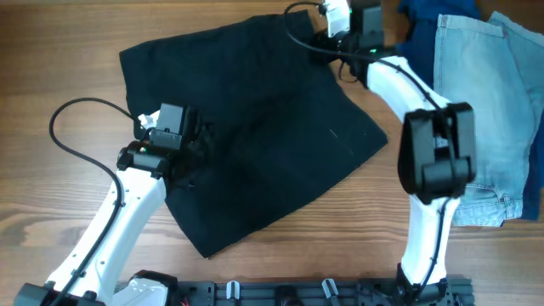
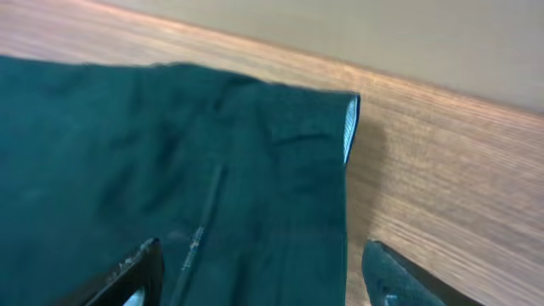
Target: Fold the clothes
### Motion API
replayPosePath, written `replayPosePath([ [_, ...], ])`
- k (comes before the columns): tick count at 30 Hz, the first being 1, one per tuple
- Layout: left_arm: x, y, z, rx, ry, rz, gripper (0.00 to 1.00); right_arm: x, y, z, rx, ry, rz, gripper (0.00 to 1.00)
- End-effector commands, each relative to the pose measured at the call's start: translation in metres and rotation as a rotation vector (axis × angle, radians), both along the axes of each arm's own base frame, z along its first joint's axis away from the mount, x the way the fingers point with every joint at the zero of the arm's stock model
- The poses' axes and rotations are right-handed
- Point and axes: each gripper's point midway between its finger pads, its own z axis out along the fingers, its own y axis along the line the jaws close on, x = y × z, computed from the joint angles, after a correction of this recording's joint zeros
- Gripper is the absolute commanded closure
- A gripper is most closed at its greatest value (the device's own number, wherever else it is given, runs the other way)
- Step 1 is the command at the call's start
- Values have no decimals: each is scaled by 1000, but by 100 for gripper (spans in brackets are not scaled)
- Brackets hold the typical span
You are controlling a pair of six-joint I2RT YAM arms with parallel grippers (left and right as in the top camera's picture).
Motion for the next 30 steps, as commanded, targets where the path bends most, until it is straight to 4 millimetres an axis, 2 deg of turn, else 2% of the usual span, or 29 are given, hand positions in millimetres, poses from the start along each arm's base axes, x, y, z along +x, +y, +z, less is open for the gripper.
replayPosePath([
  [1,-3,4,0,10,15,18,0,13,-6,-31,22,5,-45,28],
  [5,-2,4,0,8,11,18,0,21,-4,-56,42,-13,-57,32],
  [8,-2,4,1,7,9,18,0,26,-3,-73,50,-25,-61,37],
  [11,-2,3,1,7,8,18,0,29,-2,-79,69,-37,-71,59],
  [14,-1,3,1,7,6,18,0,31,1,-74,84,-48,-58,79],
  [16,-1,3,1,6,6,18,0,34,3,-66,110,-48,-63,87],
  [18,-1,2,1,-1,5,23,0,43,1,-52,119,-60,-73,95],
  [21,2,-2,2,-24,-4,14,0,58,-8,-25,129,-67,-95,96],
  [23,2,-3,2,-24,-6,13,0,70,-22,-6,131,-95,-120,96],
  [25,2,-3,2,-24,-6,12,0,76,-39,2,131,-90,-147,96],
  [27,3,-3,2,-25,-10,12,0,79,-63,0,142,-67,-196,96],
  [29,6,-4,3,-28,-22,12,0,81,-101,-10,132,-24,-303,96],
  [30,7,-4,4,-29,-27,12,0,81,-110,-12,123,-18,-327,96],
])
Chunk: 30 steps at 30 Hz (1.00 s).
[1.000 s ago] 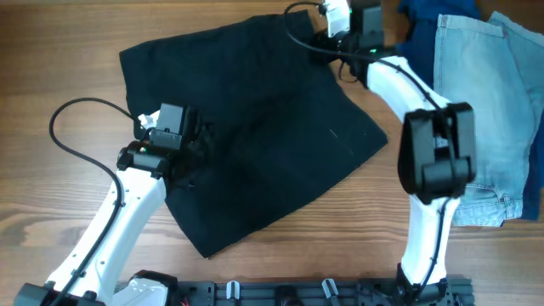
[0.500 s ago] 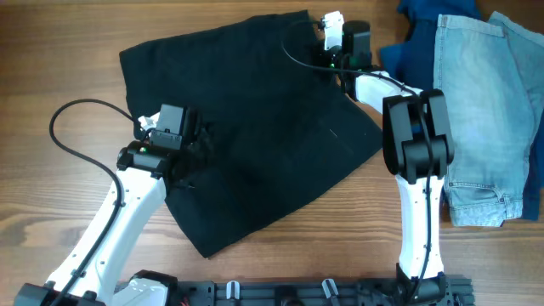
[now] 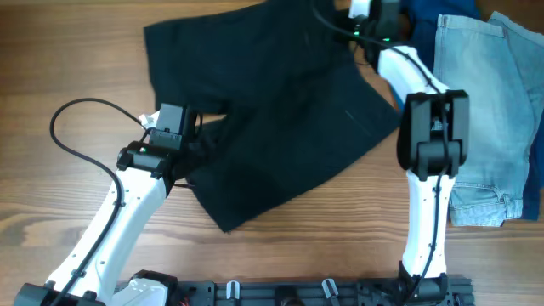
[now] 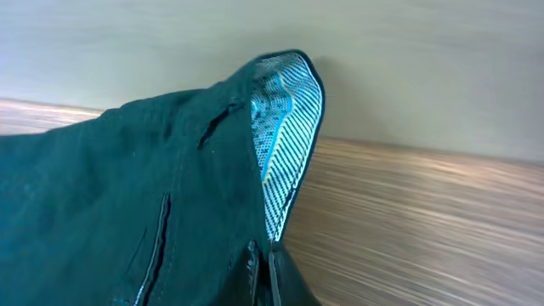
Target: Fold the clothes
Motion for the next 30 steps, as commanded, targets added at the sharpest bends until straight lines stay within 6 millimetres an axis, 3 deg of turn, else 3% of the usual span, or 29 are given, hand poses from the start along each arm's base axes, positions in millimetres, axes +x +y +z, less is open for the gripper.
replayPosePath([
  [1,6,-2,4,-18,-24,16,0,9,-51,-3,-2,27,-145,96],
  [3,7,-2,4,-18,-28,16,0,8,-60,-5,-4,36,-162,95],
  [4,7,-2,4,-18,-27,16,0,8,-60,-2,-4,36,-163,89],
  [6,6,-2,-1,-14,-10,16,0,6,-60,10,-3,31,-162,9],
  [7,6,-2,-8,-9,14,15,0,3,-60,26,-3,26,-161,1],
  [9,5,-9,-26,-20,77,-41,1,-10,-55,70,-9,16,-125,1],
  [12,10,-23,-55,-43,145,-141,2,-38,-44,120,-28,12,-36,0],
  [14,13,-22,-85,-36,205,-143,3,-68,-39,161,-42,26,-8,0],
  [17,16,-21,-109,-26,243,-154,5,-96,-39,193,-54,34,10,0],
  [19,21,-22,-117,-28,233,-154,12,-110,-39,202,-54,57,10,0],
  [20,23,-23,-117,-28,227,-155,23,-115,-39,203,-53,72,10,1],
  [21,26,-23,-117,-29,217,-155,63,-120,-38,200,-51,98,13,0],
  [22,27,-21,-116,-20,212,-152,82,-125,-37,196,-48,123,17,1],
  [23,28,-17,-116,7,207,-143,94,-129,-37,191,-46,154,17,0],
  [28,31,20,-113,189,218,-210,96,-139,-37,181,-50,212,20,1],
  [30,34,45,-111,262,230,-251,96,-140,-37,180,-50,218,20,1],
])
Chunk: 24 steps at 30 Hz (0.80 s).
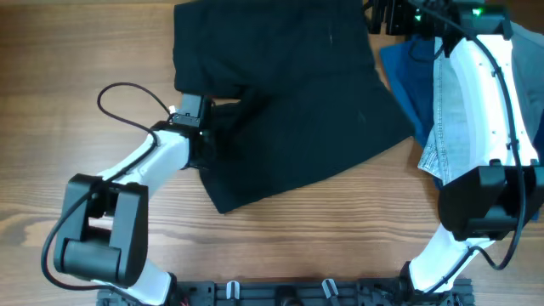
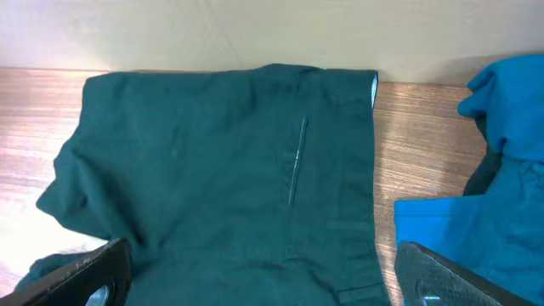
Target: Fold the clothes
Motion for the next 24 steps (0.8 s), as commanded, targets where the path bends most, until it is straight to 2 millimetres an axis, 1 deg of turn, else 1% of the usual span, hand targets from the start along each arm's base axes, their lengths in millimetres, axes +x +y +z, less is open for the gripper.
replayPosePath([
  [1,-5,60,-10,205,60,-78,96,-1,6,-4,1,7,32,0],
  [2,-2,77,-9,222,56,-63,96,-1,5,-4,-1,7,29,0],
  [5,5,119,-6,224,19,43,96,-2,3,-6,-13,15,18,1],
  [6,7,129,-5,225,7,74,90,-2,1,-7,-20,18,9,1],
  [7,8,137,-4,225,-1,99,70,-2,0,-7,-22,21,6,0],
  [9,10,143,0,227,-16,116,30,-6,0,-9,-21,39,6,0],
  [10,16,141,10,223,-33,114,17,-13,0,-10,-21,63,4,0],
  [11,19,140,20,223,-44,111,16,-17,-1,-8,-18,75,-4,0],
  [12,24,138,36,225,-68,105,11,-22,-3,-4,-15,83,-25,0],
  [13,28,135,55,226,-94,100,7,-27,-4,3,-18,78,-31,0],
  [14,29,132,79,222,-119,93,3,-38,-4,16,-13,72,-37,0],
  [15,24,114,114,151,-141,62,0,-59,-3,33,-1,85,-45,0],
  [16,18,102,131,90,-150,46,0,-78,-3,42,10,111,-57,0],
  [17,8,89,150,11,-169,59,0,-102,-3,53,14,137,-61,0],
  [18,-5,73,170,-100,-202,107,0,-124,0,67,27,138,-49,0],
  [19,-13,60,183,-192,-229,150,0,-140,5,79,50,131,-29,0],
  [20,-23,47,197,-270,-249,162,1,-155,5,85,54,141,-27,0],
  [21,-41,41,209,-298,-251,205,0,-178,5,79,48,212,-31,0],
  [23,-59,40,210,-305,-218,252,0,-195,1,64,27,306,-47,0],
  [24,-71,40,206,-295,-182,278,0,-205,-5,45,-11,386,-69,0],
])
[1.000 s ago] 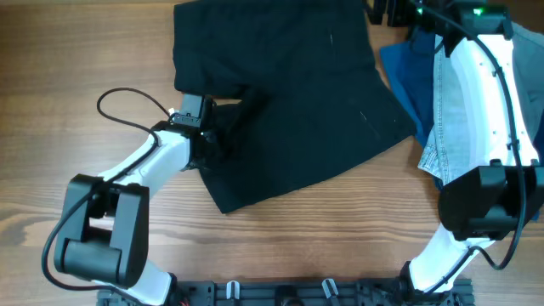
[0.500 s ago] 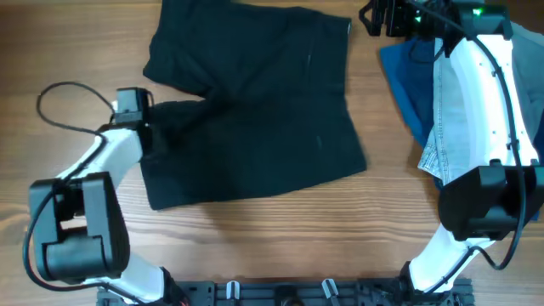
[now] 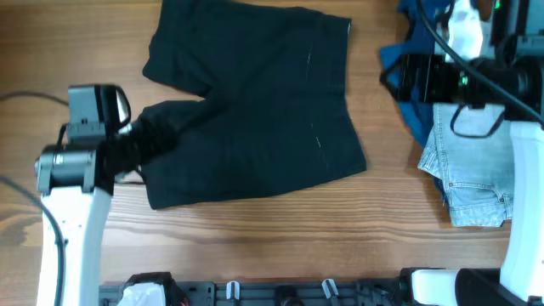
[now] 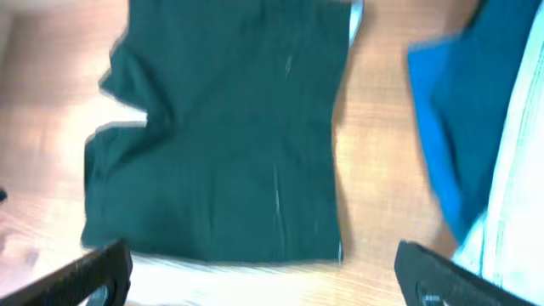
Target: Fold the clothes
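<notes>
The black shorts (image 3: 255, 102) lie spread flat across the middle of the table, waistband to the right; the right wrist view shows them from above (image 4: 221, 136). My left gripper (image 3: 143, 143) sits at the left edge of the nearer leg, where the cloth bunches into its fingers, so it looks shut on that hem. My right gripper (image 3: 393, 78) is raised beside the shorts' right side. In its own view the right gripper (image 4: 263, 280) stands wide open with nothing between its fingers (image 4: 93, 274).
A blue garment (image 3: 416, 59) and light denim jeans (image 3: 476, 170) are piled at the right, under my right arm. The same blue garment (image 4: 459, 110) and denim jeans (image 4: 520, 195) fill the right side of the wrist view. Bare wood table (image 3: 272, 246) runs along the front.
The shorts have turned and now lie flatter and squarer. My left arm has shifted left with the leg hem. My right gripper, still open, is higher and farther right, over the pile.
At first my right gripper was open at the waistband corner and my left was on the leg edge. Then the right was shut on the waistband corner, lifted. Later it was open and the shorts lay farther back. Now they lie spread flat.
</notes>
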### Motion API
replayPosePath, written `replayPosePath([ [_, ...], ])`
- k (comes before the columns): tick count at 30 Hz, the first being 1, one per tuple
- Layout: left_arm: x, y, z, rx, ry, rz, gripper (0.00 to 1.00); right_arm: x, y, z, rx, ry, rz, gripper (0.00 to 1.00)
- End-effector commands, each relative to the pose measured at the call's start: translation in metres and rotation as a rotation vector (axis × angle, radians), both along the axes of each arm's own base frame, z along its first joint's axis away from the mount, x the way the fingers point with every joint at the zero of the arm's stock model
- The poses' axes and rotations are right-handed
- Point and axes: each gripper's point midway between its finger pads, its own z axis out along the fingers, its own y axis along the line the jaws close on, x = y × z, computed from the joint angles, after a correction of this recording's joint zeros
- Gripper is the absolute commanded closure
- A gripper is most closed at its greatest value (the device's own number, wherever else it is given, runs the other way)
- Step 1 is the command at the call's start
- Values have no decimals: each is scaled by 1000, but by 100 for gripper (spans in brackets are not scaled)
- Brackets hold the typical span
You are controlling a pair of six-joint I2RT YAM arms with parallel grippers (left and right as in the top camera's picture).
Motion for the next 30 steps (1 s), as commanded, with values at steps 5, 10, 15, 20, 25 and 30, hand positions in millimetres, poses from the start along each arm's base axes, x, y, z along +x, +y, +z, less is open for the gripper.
replayPosePath([
  [5,-51,-14,-63,-83,224,179,0,-19,10,-151,-98,356,-26,1],
  [10,-69,0,-116,9,291,204,0,-29,14,-242,-183,394,-97,1],
  [15,-62,6,-141,98,322,69,2,-33,20,-297,-176,372,-93,6],
  [20,-62,6,-174,80,443,150,4,-32,15,-307,-175,401,-182,14],
  [25,-56,9,-181,93,443,174,3,-27,15,-318,-179,409,-203,15],
  [30,-46,12,-180,121,400,129,2,-28,34,-327,-192,409,-140,15],
])
